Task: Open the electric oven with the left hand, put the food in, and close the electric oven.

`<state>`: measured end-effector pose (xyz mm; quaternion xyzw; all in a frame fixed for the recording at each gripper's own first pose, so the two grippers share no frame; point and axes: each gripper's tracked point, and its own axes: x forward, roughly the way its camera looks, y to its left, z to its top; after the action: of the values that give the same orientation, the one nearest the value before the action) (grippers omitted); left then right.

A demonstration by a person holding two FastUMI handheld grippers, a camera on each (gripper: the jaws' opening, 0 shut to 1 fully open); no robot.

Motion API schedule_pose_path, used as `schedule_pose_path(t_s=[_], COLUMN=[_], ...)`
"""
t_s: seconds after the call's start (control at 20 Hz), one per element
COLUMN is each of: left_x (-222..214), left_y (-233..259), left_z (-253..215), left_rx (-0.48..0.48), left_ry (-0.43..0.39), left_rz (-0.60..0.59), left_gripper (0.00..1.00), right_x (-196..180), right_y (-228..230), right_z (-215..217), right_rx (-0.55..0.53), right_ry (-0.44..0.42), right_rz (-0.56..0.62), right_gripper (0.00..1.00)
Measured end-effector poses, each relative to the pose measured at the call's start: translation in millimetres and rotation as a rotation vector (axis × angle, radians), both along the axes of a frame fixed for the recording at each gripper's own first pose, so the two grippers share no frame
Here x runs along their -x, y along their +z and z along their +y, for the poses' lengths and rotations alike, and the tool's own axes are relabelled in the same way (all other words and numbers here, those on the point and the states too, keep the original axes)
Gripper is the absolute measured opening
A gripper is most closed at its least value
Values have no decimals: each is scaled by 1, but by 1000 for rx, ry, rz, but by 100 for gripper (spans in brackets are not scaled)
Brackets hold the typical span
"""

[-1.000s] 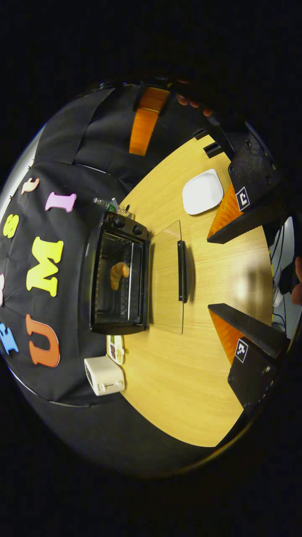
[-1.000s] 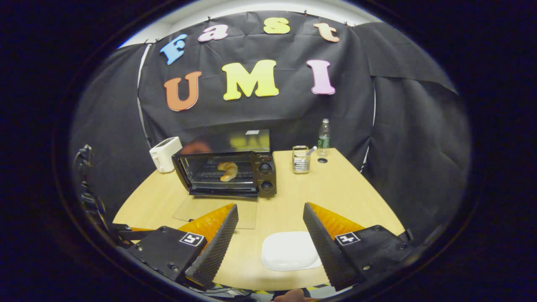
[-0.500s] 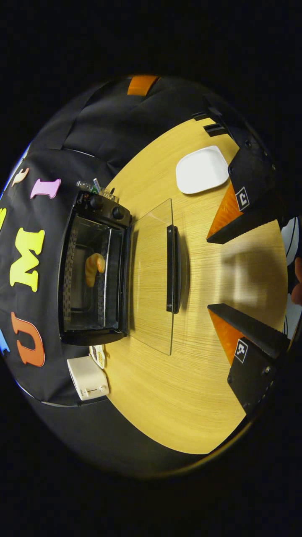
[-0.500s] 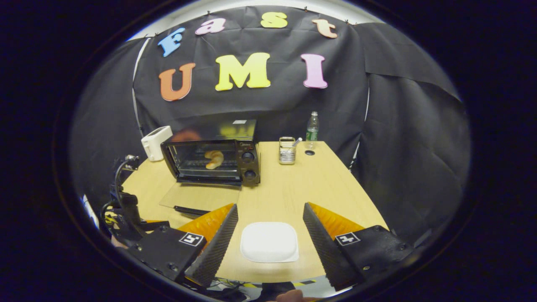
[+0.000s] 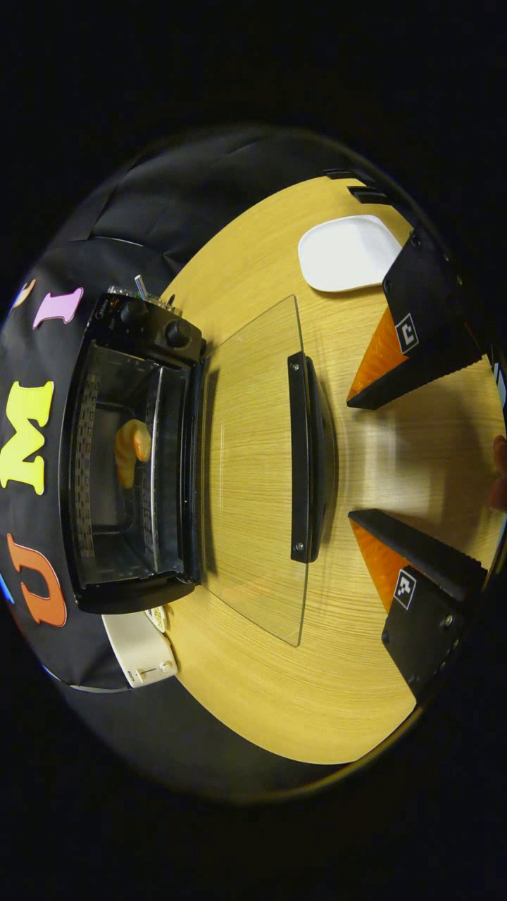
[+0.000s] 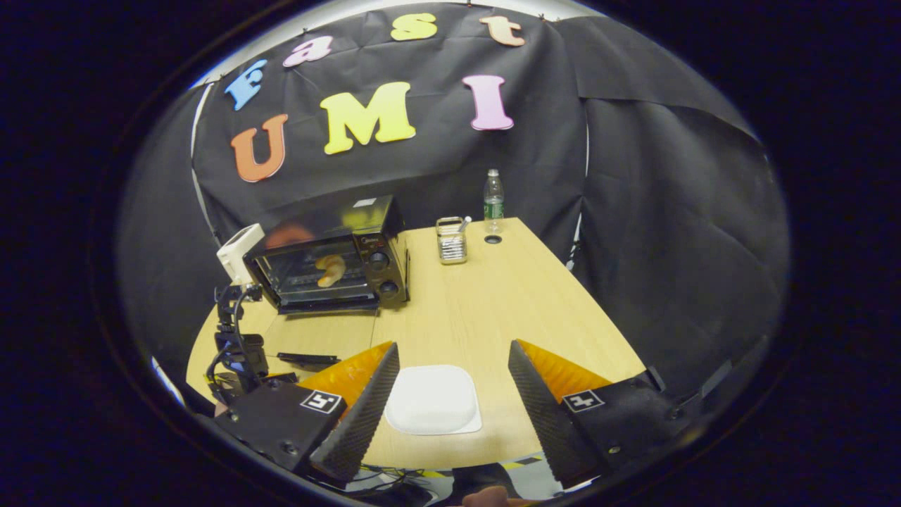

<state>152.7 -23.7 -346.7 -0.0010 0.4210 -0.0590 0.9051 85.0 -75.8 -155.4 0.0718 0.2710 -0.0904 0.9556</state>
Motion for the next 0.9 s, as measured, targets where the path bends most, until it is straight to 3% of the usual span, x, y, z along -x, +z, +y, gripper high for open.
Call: schedule_pose_path(t_s=[0.4,0.6,0.9], left_x=[-18,-31,-98], left_y=[8,60,148], left_z=[-2,-4,-8], left_rx=[-52,-45,-6], left_ry=[-27,-43,-35], left_rz=[-40,-161,-377], left_gripper=[94,94,94], right_x=[-2,-3,0], right_y=[2,5,17], right_z=[15,30,44], right_rx=[-33,-45,-39], right_ry=[45,74,102], right_rz=[2,-14,-54], right_gripper=[97,97,99])
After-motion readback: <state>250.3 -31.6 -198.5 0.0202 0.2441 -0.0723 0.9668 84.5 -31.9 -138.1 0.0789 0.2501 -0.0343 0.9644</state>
